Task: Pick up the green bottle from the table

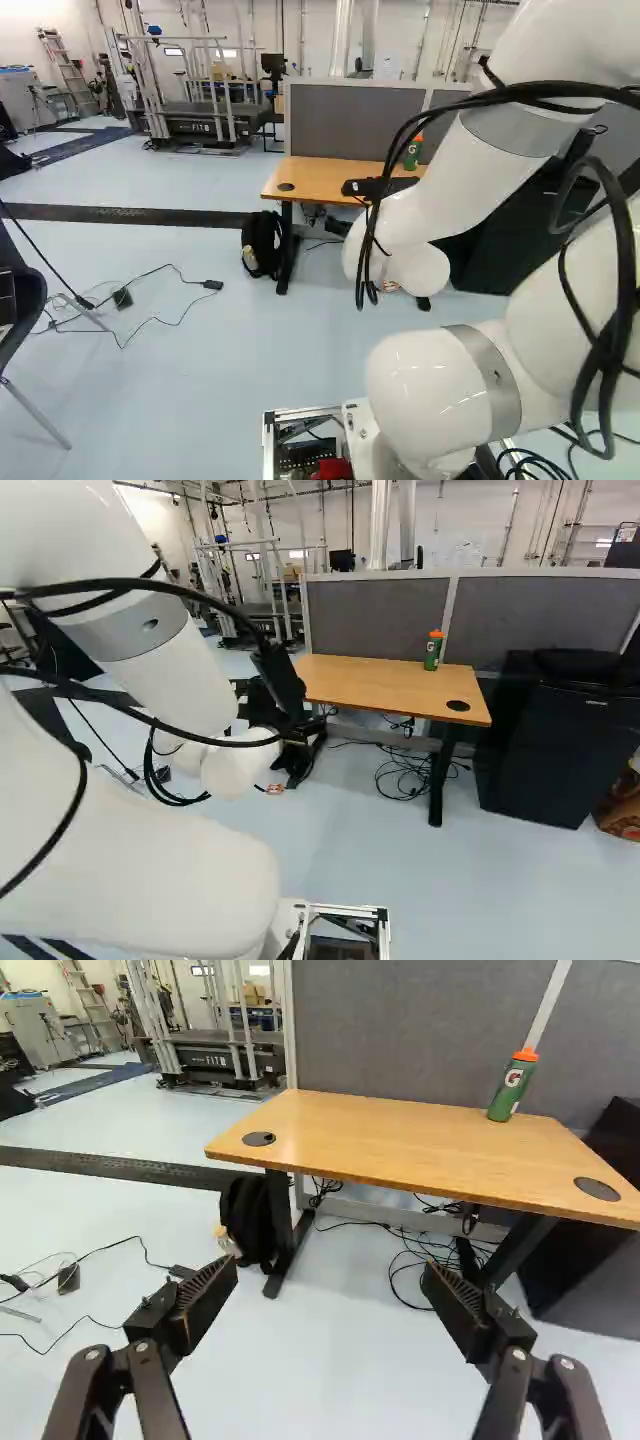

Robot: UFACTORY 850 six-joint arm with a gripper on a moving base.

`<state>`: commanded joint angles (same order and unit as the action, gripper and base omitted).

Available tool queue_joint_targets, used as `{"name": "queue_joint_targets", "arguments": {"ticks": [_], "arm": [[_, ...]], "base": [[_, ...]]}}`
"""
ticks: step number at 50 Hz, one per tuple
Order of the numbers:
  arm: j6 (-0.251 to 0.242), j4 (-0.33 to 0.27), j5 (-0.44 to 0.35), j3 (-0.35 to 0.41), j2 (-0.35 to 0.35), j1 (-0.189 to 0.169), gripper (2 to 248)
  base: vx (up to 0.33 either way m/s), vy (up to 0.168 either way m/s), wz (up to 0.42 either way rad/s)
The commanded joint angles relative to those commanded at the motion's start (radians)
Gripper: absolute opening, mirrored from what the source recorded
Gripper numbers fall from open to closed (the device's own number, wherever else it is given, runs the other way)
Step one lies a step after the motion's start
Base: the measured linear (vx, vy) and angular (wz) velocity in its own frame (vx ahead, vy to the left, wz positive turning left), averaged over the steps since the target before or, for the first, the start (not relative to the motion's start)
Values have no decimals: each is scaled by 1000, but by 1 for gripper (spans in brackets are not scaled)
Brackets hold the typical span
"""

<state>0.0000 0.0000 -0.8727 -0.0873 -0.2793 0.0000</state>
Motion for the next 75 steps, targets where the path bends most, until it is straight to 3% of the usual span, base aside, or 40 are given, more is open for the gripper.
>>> {"name": "queue_joint_targets", "arguments": {"ticks": [52, 75], "arm": [[0, 0, 0, 0, 0, 0, 247], [0, 0, 0, 0, 0, 0, 247]], "base": [[1, 0, 0], [131, -6, -57]]}}
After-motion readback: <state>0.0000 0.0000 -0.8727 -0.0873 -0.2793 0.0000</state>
